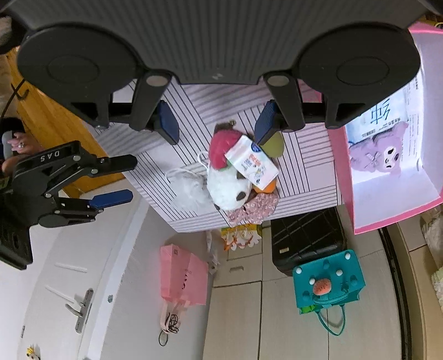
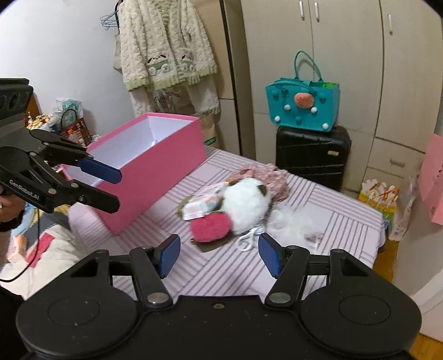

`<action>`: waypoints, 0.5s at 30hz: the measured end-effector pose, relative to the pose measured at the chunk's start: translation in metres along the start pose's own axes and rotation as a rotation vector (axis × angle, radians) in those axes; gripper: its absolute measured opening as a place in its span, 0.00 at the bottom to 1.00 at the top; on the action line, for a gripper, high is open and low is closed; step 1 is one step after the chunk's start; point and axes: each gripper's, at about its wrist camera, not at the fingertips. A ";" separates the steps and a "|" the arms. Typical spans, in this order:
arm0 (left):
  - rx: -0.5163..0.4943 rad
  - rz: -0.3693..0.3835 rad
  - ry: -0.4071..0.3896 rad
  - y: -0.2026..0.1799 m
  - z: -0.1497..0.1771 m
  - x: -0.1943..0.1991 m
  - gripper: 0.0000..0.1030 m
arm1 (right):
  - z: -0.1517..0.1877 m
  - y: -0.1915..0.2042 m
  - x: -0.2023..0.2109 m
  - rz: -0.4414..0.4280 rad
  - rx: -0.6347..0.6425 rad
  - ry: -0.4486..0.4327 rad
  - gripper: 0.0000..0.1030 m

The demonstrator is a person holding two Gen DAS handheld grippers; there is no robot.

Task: Organize soft objects
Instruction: 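Move the right tool back toward the remaining plush toys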

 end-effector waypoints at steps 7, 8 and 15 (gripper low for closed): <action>0.078 -0.016 -0.038 0.007 -0.006 -0.036 0.58 | 0.012 -0.025 -0.021 0.091 0.027 -0.086 0.68; 0.087 -0.022 -0.039 0.008 -0.006 -0.041 0.58 | 0.013 -0.029 -0.026 0.104 0.029 -0.093 0.68; 0.191 -0.057 -0.045 0.021 -0.014 -0.074 0.58 | 0.010 -0.050 -0.057 0.137 0.020 -0.103 0.69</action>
Point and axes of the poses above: each gripper's, at about its wrist camera, not at the fingertips, and x roughly against the way its jaws point, y to its left, z to its underside, and after that the axes turned 5 degrees about y, right-handed
